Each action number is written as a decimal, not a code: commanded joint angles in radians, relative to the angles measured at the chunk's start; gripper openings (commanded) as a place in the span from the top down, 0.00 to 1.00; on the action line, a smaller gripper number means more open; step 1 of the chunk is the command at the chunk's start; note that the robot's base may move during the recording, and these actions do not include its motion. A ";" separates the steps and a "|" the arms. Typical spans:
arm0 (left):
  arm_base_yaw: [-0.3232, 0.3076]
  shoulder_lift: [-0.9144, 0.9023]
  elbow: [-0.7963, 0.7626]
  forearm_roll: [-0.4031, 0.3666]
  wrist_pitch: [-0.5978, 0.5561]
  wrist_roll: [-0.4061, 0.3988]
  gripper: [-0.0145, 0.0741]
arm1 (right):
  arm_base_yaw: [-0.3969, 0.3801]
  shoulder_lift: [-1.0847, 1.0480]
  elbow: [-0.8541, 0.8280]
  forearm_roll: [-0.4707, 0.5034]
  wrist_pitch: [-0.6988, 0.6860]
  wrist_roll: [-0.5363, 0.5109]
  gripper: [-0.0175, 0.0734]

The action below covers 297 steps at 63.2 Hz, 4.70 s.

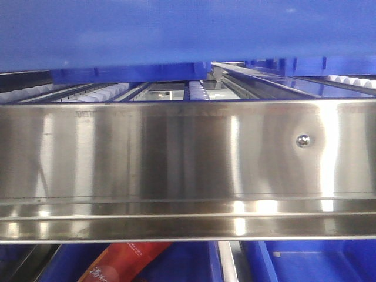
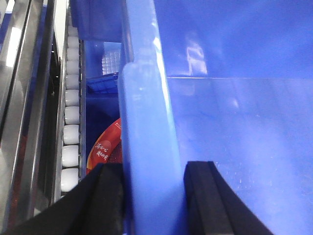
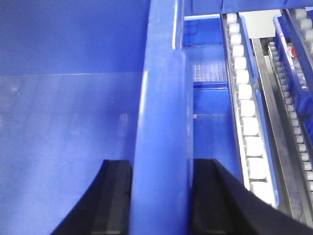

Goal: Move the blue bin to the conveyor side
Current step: 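Pull the held blue bin back out of the shelf toward the robot, then hold the blue bin with both grippers while the base backs away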

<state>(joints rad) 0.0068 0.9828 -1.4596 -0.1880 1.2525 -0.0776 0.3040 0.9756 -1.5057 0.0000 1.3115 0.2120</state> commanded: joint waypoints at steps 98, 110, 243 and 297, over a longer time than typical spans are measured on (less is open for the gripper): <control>-0.001 -0.021 -0.013 0.016 -0.092 0.016 0.85 | -0.001 -0.021 -0.015 -0.040 -0.090 -0.012 0.90; -0.001 -0.021 -0.013 0.016 -0.092 0.016 0.85 | -0.001 -0.021 -0.015 -0.040 -0.090 -0.012 0.90; -0.001 -0.019 -0.013 0.016 -0.092 0.016 0.85 | -0.001 -0.021 -0.015 -0.040 -0.090 -0.012 0.90; -0.001 -0.019 -0.013 0.016 -0.092 0.016 0.85 | -0.001 -0.021 -0.015 -0.040 -0.090 -0.012 0.90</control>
<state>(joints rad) 0.0068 0.9767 -1.4596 -0.1840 1.2525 -0.0758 0.3040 0.9756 -1.5057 0.0000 1.3115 0.2120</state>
